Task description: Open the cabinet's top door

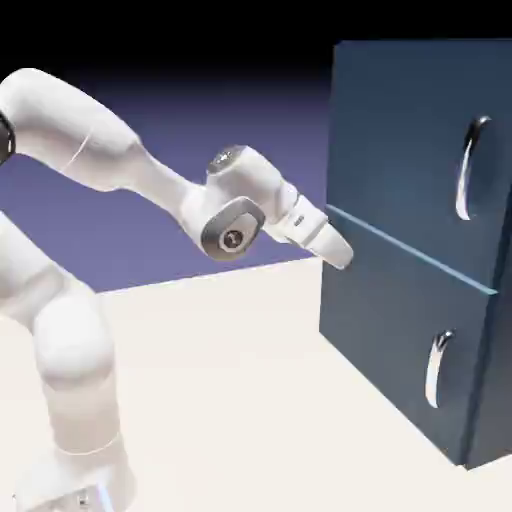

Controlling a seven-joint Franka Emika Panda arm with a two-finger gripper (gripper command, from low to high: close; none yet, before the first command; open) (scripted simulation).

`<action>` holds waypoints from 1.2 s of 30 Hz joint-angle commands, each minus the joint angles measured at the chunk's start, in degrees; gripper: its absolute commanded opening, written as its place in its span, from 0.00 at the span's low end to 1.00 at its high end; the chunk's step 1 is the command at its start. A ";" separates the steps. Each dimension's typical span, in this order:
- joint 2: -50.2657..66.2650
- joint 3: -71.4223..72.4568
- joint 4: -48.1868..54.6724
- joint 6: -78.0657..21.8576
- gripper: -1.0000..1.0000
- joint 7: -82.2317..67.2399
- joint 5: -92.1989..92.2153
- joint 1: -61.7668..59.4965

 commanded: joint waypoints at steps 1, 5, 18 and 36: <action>-0.34 -1.11 0.67 -0.02 0.50 1.75 -2.50 1.02; -1.70 -5.53 3.36 -0.12 0.50 8.76 -12.46 5.08; -6.10 -19.92 12.09 -0.44 0.50 31.52 -44.86 18.28; -12.21 -39.84 24.19 -0.88 0.50 63.04 -89.72 36.57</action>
